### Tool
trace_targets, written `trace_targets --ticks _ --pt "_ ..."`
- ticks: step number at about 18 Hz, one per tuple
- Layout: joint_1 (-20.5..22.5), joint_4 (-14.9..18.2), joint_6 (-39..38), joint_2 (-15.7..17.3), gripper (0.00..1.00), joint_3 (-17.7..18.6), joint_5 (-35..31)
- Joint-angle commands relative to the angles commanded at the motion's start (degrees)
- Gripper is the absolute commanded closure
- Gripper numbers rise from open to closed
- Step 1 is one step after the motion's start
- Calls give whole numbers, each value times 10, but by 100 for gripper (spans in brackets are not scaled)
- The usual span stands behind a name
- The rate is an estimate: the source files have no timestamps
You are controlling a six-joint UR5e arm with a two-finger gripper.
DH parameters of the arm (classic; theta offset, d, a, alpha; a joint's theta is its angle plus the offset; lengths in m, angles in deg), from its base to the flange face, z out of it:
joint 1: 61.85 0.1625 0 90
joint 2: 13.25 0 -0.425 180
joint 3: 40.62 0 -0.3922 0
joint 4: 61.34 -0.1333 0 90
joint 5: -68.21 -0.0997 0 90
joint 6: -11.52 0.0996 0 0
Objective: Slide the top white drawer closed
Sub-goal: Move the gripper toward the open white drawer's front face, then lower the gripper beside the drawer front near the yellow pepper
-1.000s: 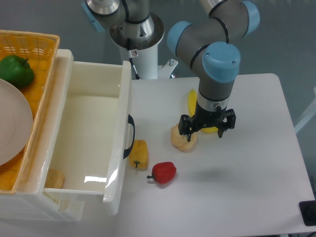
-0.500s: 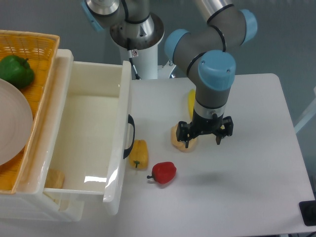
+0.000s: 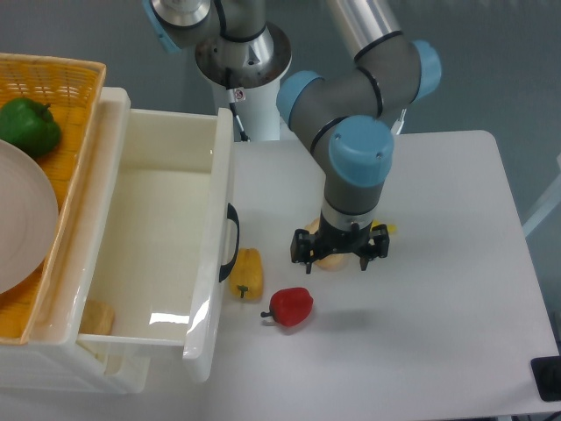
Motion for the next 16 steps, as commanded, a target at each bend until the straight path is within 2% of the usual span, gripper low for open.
trace_targets --ticks 16 --pt "-26 2 0 2 0 19 26"
